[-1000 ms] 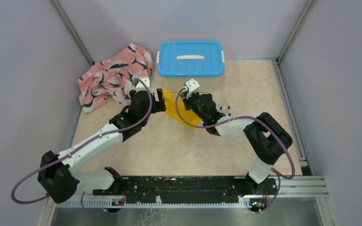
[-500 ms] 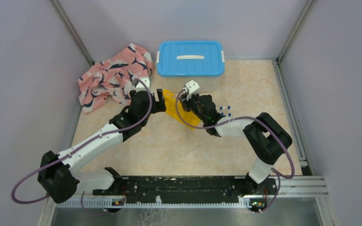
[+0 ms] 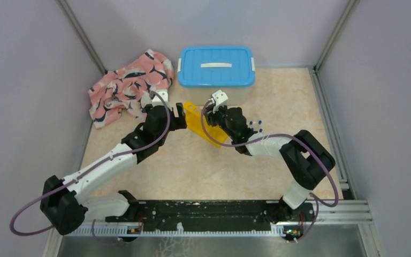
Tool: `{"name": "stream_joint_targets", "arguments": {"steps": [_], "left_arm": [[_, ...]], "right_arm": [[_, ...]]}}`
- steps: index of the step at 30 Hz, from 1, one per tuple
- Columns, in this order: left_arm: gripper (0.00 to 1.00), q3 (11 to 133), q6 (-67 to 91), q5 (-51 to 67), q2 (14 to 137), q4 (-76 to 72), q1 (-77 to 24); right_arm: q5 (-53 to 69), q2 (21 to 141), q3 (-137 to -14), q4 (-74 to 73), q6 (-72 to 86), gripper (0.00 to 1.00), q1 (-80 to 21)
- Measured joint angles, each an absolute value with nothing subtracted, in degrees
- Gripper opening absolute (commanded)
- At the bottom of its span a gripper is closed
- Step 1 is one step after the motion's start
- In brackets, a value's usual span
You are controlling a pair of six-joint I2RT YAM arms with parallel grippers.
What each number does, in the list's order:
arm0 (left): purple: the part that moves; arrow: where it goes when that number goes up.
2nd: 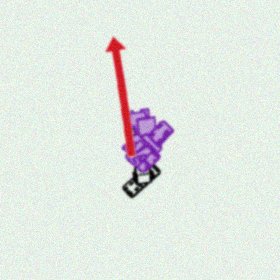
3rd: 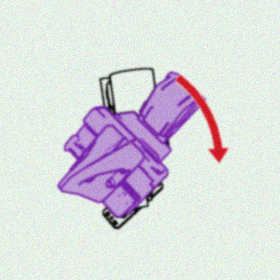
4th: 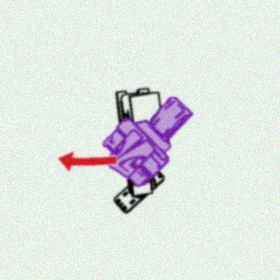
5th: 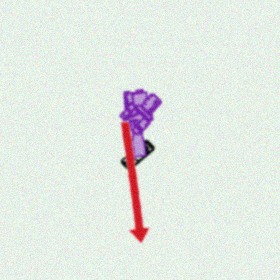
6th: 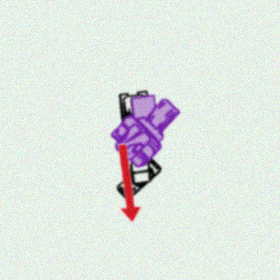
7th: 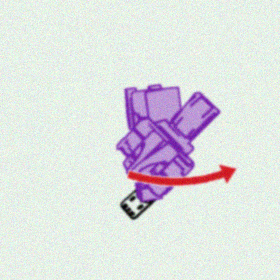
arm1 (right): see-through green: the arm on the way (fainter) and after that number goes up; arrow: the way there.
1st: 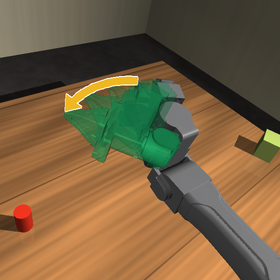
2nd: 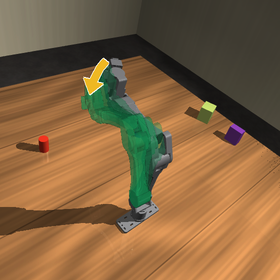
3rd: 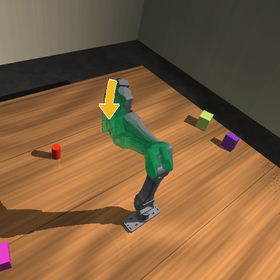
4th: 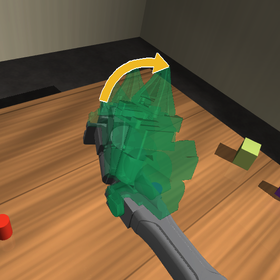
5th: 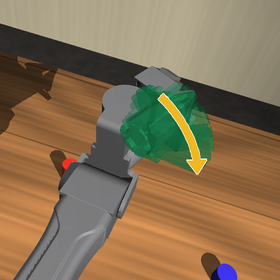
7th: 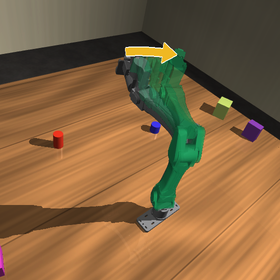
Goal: Organize the chemistry lab equipment
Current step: Insert the test tube into the slot of the test tube rack, then pick up the test tube at the center of the board.
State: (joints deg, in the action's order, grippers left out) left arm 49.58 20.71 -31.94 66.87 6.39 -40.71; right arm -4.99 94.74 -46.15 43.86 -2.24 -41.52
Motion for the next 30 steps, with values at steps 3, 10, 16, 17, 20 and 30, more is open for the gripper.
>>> {"name": "stream_joint_targets", "arguments": {"steps": [3,10,16,17,20,30], "left_arm": [[0.9,49.6,20.7,-31.9,66.0,6.4,-40.7],[0.86,49.5,20.3,-29.5,65.1,6.7,-40.7],[0.8,46.7,18.5,-21.3,63.9,6.7,-40.8],[0.79,45.9,18.1,-19.7,63.4,6.7,-40.9],[0.75,43.6,16.6,-15.4,61.9,6.6,-41.6],[0.73,42.9,9.7,-11.0,66.6,6.9,-57.1]], "right_arm": [[-5.0,93.3,-46.1,43.7,-1.9,0.4,-41.5],[-5.7,88.1,-43.7,43.4,-1.2,0.41,-41.5],[-8.7,81.9,-43.5,41.9,0.5,0.42,-41.5],[-9.6,80.9,-43.5,41.5,1.0,0.42,-41.5],[-13.3,78.0,-43.5,38.8,3.2,0.43,-41.5],[-22.5,72.4,-43.9,27.9,12.8,0.43,-38.2]]}}
